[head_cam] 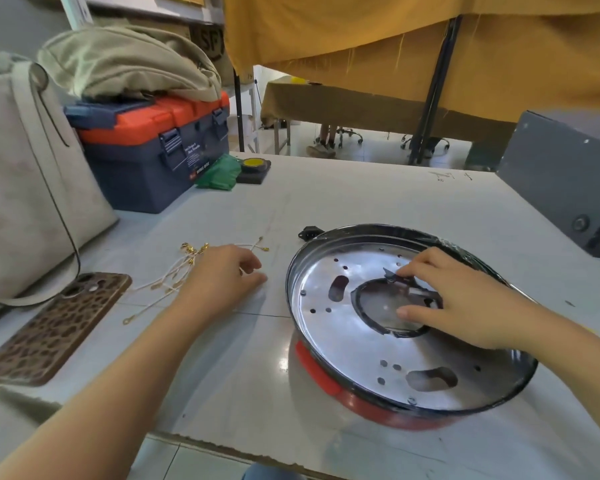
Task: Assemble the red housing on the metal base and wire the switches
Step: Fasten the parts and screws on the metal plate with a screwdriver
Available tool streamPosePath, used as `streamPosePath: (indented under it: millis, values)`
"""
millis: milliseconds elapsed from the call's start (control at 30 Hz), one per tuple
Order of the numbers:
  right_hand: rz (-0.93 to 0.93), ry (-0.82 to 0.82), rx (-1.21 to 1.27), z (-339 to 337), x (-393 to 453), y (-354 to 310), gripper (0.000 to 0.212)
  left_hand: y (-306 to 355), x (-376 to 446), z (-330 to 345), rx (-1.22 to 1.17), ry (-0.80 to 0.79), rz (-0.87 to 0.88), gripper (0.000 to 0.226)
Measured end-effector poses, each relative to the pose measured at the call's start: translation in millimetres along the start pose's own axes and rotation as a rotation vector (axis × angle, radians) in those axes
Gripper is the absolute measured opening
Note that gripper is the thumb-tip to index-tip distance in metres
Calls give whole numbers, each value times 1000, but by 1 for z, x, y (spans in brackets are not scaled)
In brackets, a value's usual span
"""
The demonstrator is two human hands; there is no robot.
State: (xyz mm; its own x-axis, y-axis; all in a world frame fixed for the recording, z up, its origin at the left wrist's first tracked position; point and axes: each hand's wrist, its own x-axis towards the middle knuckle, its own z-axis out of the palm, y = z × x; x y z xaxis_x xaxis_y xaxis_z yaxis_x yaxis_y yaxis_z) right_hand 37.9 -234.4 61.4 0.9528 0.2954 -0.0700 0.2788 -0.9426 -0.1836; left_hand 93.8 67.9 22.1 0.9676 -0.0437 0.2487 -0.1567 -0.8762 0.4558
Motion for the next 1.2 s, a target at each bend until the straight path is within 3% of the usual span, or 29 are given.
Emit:
streamPosePath:
  millis: [300,567,667,867,933,1033,1200]
  values:
    - [-79,-15,25,-1,5,6,56,-1,0,16,-36,3,-29,6]
    - [-103,-15,36,1,12,-13,59,19,-2,4,-244,247,31,7]
    - [-87,65,165,-3,13,-14,51,32,-5,-4,-277,257,63,11]
    - [121,397,464,-26,8,12,23,51,-4,-21,-293,244,114,17]
    - [163,476,678,-29,8,21,19,61,-6,-26,-298,227,149,17]
    - [162,499,980,-34,8,25,10,82,-14,-29,-298,166,226,17]
    - [228,495,935,-38,3,48,9,116,-24,-23,-302,34,370,13]
